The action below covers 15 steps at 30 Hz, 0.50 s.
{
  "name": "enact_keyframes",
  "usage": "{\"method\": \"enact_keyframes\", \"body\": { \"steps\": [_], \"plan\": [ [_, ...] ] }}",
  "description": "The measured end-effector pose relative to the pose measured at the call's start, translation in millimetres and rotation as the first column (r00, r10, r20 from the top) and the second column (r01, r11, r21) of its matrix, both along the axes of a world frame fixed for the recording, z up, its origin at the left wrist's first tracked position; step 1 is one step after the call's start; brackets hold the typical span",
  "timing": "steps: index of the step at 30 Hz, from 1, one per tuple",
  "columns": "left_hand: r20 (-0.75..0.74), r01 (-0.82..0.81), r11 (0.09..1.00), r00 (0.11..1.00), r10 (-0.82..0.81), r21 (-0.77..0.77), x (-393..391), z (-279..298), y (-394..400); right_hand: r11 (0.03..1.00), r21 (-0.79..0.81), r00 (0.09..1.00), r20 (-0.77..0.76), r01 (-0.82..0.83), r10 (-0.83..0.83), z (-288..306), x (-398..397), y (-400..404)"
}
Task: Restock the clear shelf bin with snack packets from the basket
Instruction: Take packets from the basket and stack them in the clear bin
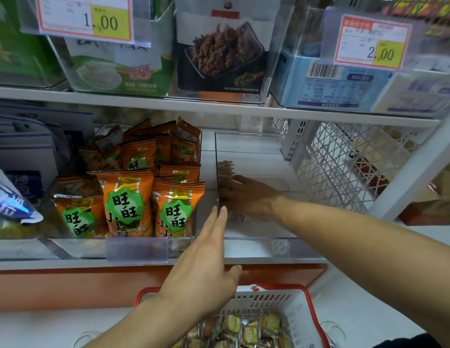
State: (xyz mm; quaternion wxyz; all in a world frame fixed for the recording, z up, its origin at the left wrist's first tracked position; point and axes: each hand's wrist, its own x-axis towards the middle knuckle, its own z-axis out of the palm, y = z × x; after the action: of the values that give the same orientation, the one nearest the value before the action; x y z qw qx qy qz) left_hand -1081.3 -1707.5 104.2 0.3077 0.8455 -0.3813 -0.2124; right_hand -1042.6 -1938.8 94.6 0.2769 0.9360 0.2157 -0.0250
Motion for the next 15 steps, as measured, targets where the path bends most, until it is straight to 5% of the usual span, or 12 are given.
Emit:
{"method": "enact_keyframes", "body": {
  "steps": [3,6,10,13,15],
  "plan": [
    [-0.005,-0.008,1.000,1.000,0.008,0.005,1,0,-1,0.990,0.138,1.000,0.028,0.011,-0.015,0,-5,-4],
    [-0.012,-0.007,1.000,1.000,0.007,-0.008,2,-2,0,0.876,0.441,0.977,-0.167,0.196,-0.135,-2,-15,-6],
    [-0.002,-0.004,1.000,1.000,0.004,-0.022,2,-4,0,0.349,0.741,0.803,-0.423,0.573,-0.421,-12,-18,-7],
    [0.003,-0.004,1.000,1.000,0.004,-0.026,1,-3,-1,-0.046,0.805,0.698,-0.540,0.591,-0.470,-15,-17,-4],
    [-0.005,-0.004,1.000,1.000,0.004,-0.017,0,-2,-1,-0.195,0.775,0.635,-0.611,0.601,-0.472,-14,-13,0]
  ]
}}
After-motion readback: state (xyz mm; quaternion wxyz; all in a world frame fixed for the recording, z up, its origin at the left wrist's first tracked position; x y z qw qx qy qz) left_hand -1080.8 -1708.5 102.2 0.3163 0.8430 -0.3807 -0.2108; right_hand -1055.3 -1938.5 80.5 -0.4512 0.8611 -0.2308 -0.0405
